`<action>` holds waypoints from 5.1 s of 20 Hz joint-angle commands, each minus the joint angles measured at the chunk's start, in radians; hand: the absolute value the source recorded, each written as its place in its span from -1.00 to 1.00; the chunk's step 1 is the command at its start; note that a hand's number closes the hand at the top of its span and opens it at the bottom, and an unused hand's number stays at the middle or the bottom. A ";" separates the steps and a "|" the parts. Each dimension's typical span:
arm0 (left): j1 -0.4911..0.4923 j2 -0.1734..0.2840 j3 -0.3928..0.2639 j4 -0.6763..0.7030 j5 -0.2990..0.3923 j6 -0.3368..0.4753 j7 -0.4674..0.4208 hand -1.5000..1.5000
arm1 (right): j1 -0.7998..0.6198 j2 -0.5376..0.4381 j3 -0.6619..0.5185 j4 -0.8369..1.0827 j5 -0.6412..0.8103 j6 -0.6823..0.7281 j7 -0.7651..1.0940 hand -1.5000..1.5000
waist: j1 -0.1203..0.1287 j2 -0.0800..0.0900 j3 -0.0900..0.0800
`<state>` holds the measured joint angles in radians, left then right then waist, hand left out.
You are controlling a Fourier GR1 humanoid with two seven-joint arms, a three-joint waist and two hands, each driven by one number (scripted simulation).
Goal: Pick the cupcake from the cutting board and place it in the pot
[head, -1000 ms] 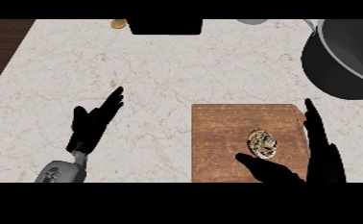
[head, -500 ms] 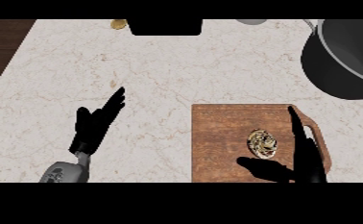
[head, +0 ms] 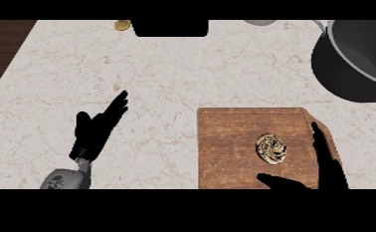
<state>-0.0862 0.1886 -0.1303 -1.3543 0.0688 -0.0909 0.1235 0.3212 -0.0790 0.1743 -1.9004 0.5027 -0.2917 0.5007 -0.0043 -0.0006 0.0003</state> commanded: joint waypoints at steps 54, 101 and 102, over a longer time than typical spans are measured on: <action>-0.049 -0.064 0.037 -0.042 -0.048 -0.035 0.077 0.00 | -0.345 -0.796 -0.590 1.404 -0.662 0.630 -1.398 1.00 | 0.034 0.010 0.009; -0.025 -0.080 0.036 0.015 -0.085 -0.085 -0.015 0.00 | -1.260 -0.690 0.023 1.791 0.194 0.416 -0.532 -1.00 | 0.082 0.030 0.002; -0.040 -0.099 0.026 0.005 -0.091 -0.067 0.022 0.00 | -1.292 -0.680 0.038 1.793 0.210 0.464 -0.526 -1.00 | 0.074 0.025 0.002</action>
<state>-0.1196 0.1099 -0.0932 -1.3623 -0.0100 -0.1723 0.1415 -0.9199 -0.7988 0.1855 -0.1709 0.6790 0.0774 -0.1123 0.0697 0.0226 0.0019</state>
